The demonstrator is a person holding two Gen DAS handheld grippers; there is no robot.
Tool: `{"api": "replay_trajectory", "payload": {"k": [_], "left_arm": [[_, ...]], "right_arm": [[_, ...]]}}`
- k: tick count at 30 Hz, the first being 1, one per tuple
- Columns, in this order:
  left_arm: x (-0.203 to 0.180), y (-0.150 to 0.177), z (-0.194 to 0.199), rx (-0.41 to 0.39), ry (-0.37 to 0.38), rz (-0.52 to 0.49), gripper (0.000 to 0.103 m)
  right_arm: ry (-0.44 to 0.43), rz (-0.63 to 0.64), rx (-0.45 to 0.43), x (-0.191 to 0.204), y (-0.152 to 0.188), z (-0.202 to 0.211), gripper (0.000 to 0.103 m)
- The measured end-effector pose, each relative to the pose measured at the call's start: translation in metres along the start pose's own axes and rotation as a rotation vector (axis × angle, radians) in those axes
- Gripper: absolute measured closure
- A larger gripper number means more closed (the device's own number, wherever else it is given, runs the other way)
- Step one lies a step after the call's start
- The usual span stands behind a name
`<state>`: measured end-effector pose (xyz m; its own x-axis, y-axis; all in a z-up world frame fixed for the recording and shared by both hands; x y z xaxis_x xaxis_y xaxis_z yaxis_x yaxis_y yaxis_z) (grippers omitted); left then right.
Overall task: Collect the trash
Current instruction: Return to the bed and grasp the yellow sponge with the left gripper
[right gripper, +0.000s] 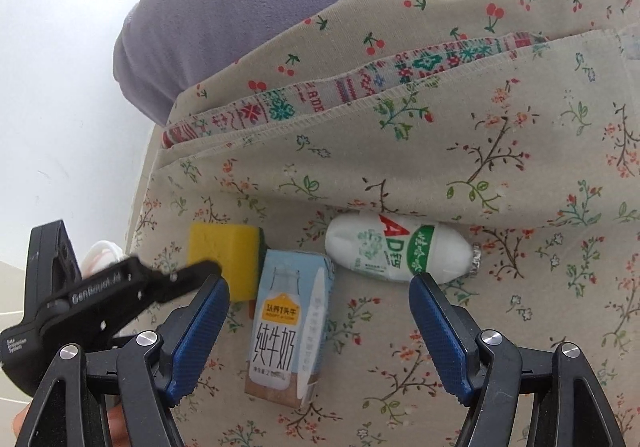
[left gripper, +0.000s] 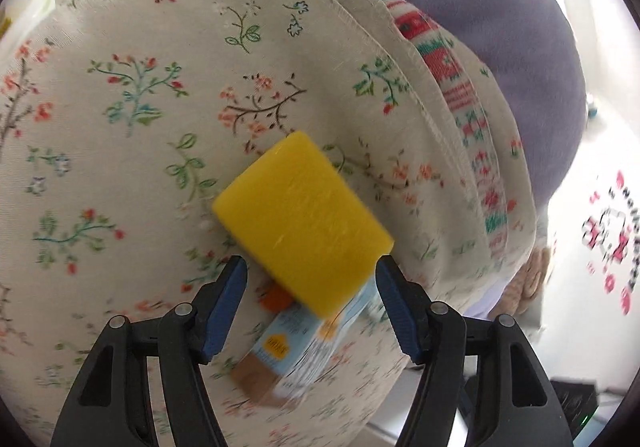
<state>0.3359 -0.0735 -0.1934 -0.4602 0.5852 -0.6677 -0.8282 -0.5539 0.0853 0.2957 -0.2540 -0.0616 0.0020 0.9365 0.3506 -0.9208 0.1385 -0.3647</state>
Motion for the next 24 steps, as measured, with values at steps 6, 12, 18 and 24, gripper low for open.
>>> {"api": "replay_trajectory", "payload": {"k": [6,12,18,24], "left_arm": [[-0.006,-0.018,-0.020,-0.026,0.049,0.088,0.033],[-0.004,-0.039,-0.019,-0.086,0.093,0.177,0.034],[0.009,-0.052,-0.013,-0.114,0.089,0.200,0.050],[0.016,-0.056,0.009,-0.151,0.050,0.149,0.072]], "right_arm": [[0.002,0.008,0.006,0.000,0.003,-0.001,0.024],[0.010,0.003,0.017,-0.005,0.006,-0.003,0.024],[0.012,0.004,0.041,-0.007,0.011,-0.008,0.024],[-0.004,0.007,0.061,-0.002,0.013,-0.013,0.024]]}}
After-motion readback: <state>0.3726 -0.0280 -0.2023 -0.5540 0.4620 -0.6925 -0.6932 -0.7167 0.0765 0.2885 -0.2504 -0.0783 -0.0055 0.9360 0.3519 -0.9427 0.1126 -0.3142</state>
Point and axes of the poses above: each gripper's, at about its wrist camera, not at the fingertips, and z roughly against the way its jaws point, x to its left, y to its underside, the point moved 8 cm from there along -z, roughly the way its jaws point, and after that the axes turned 1 degree about x, right-handed, at the moved point
